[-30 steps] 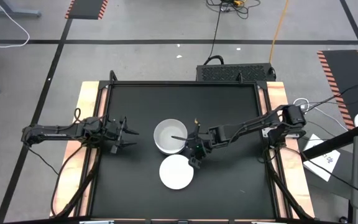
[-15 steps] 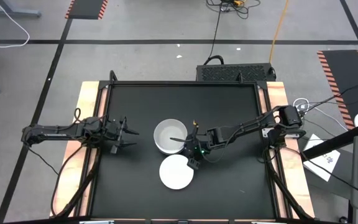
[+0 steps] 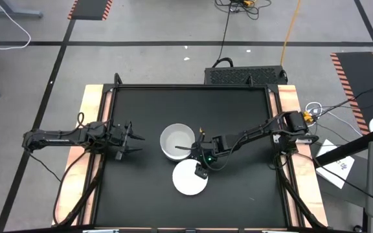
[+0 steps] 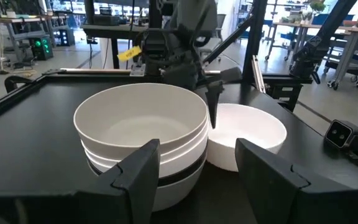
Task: Nest bowls inside each other
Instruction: Stack the white bowl on the gray bowl
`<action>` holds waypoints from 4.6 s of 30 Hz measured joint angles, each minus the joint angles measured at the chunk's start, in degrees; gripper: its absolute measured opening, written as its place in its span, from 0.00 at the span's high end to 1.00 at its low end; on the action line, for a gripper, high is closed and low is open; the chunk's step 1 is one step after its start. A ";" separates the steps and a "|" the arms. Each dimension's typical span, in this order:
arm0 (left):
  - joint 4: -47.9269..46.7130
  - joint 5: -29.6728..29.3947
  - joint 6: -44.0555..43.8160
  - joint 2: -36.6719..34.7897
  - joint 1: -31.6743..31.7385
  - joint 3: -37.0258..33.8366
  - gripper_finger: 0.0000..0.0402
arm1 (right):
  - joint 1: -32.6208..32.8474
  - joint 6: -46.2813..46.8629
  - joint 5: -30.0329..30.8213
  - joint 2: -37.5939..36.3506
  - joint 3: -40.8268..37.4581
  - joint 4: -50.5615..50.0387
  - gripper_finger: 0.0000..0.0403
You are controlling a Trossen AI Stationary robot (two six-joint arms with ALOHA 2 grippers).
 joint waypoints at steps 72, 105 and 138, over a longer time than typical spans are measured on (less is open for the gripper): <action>-0.48 -3.17 -2.56 -0.01 0.01 -0.02 0.47 | 0.94 -9.61 21.31 -78.13 -58.60 23.50 1.00; -0.74 -4.92 -1.11 -0.01 0.02 -0.02 0.47 | -20.12 -23.53 -8.66 -56.35 -43.65 42.95 1.00; -0.76 -4.87 -0.60 -0.01 0.00 -0.02 0.47 | -33.60 -26.95 -30.13 -18.67 -4.04 29.70 1.00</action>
